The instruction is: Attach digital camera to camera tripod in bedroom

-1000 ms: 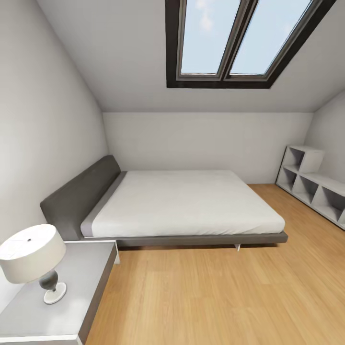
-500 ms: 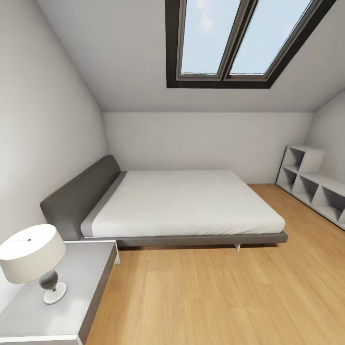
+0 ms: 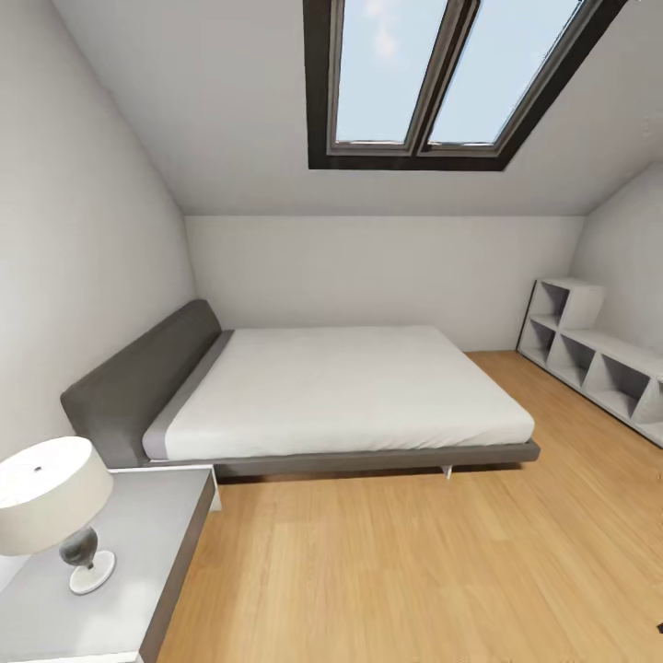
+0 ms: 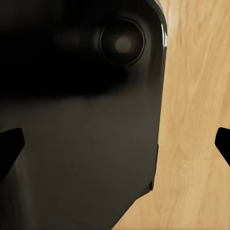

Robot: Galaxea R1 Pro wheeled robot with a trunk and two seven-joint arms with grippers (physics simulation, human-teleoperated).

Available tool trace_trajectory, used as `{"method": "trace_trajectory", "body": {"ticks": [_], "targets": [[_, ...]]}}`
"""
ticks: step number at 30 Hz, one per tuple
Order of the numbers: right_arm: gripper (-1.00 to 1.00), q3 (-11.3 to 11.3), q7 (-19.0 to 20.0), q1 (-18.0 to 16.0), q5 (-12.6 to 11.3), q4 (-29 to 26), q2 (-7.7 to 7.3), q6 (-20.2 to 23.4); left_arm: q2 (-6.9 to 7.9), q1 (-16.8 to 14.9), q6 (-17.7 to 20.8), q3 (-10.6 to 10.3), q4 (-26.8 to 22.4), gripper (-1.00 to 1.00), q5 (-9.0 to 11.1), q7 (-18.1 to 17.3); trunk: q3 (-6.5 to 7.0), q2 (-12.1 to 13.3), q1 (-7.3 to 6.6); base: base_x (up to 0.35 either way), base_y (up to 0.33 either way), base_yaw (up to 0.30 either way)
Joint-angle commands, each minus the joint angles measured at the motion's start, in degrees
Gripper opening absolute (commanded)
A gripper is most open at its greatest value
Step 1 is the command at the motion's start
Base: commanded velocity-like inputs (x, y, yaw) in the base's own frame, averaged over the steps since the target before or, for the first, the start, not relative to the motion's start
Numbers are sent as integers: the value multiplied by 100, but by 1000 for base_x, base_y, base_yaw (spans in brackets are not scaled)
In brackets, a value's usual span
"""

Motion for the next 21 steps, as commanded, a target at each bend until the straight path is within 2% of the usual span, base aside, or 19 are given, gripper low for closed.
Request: {"method": "trace_trajectory", "body": {"ticks": [1,21], "targets": [[100,7,-2,-1,2,0,1,-16,0,4,-7,4,-10,100,2,-1,-3,-2,0,0,0,-217],[100,12,-2,0,5,0,-4,-21,0,6,-7,4,-11,100,2,-8,-3,-2,0,0,0,-237]]}}
